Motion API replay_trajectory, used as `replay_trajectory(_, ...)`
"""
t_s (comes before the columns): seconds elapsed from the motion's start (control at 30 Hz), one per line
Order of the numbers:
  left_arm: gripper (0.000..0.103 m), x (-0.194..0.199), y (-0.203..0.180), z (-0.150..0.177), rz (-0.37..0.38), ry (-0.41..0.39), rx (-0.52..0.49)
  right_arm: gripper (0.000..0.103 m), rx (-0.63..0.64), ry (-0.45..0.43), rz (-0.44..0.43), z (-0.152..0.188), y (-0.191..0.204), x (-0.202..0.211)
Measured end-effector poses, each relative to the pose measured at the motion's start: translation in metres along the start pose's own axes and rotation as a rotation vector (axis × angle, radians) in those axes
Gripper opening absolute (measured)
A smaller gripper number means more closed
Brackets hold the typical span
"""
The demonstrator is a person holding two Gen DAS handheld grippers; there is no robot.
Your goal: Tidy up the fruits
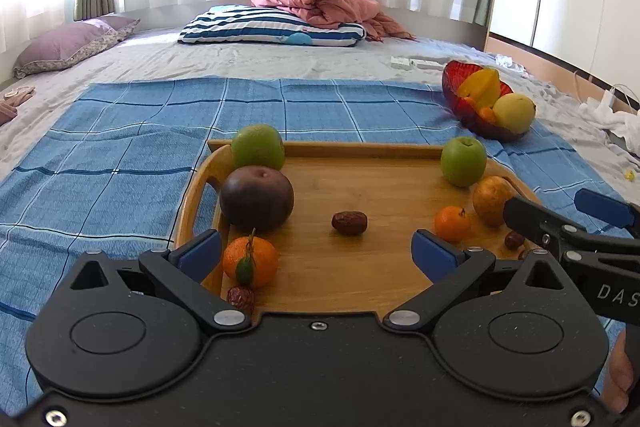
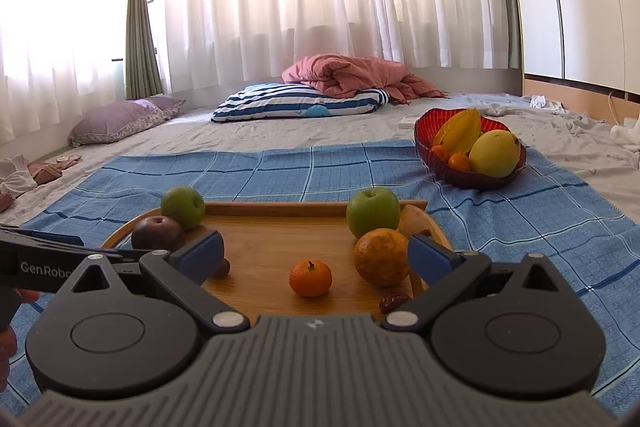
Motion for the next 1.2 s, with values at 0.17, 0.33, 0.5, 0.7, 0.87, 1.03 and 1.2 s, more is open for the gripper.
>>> replay_trajectory(0.17, 0.103, 0.004, 0.000, 0.001, 0.004, 0.001, 0.000, 0.103, 0.005, -0.008, -0.005, -0.002, 0.002, 0.007)
replay_trajectory(0.33, 0.103, 0.014, 0.001, 0.002, 0.011, 0.000, 0.008, 0.103, 0.006, -0.009, -0.007, -0.003, 0.002, 0.012)
replay_trajectory(0.5, 0.103, 0.022, 0.001, 0.006, 0.014, 0.001, 0.015, 0.103, 0.006, -0.011, -0.010, -0.003, 0.002, 0.018)
replay_trajectory(0.7, 0.103, 0.029, 0.003, 0.011, 0.012, 0.002, 0.024, 0.103, 0.006, -0.015, -0.016, -0.002, 0.004, 0.027)
replay_trajectory(0.87, 0.103, 0.039, 0.005, 0.020, 0.006, 0.003, 0.031, 0.103, 0.005, -0.014, -0.021, 0.001, 0.006, 0.035)
replay_trajectory(1.03, 0.103, 0.043, 0.003, 0.028, 0.002, 0.010, 0.022, 0.103, 0.002, -0.009, -0.014, 0.007, 0.006, 0.040)
replay_trajectory(1.2, 0.103, 0.046, 0.002, 0.038, -0.006, 0.021, 0.023, 0.103, -0.014, 0.011, -0.003, 0.017, 0.003, 0.042)
Point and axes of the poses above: each gripper's, at about its wrist camera, not at the fingertips, and x roughly against the way its jaws point, y to its left, z to its underside, the point moved 6 cm from there along -x, roughly the way its jaws point, and after that the axes turned 9 degrees about -y, right-handed, at the moved point
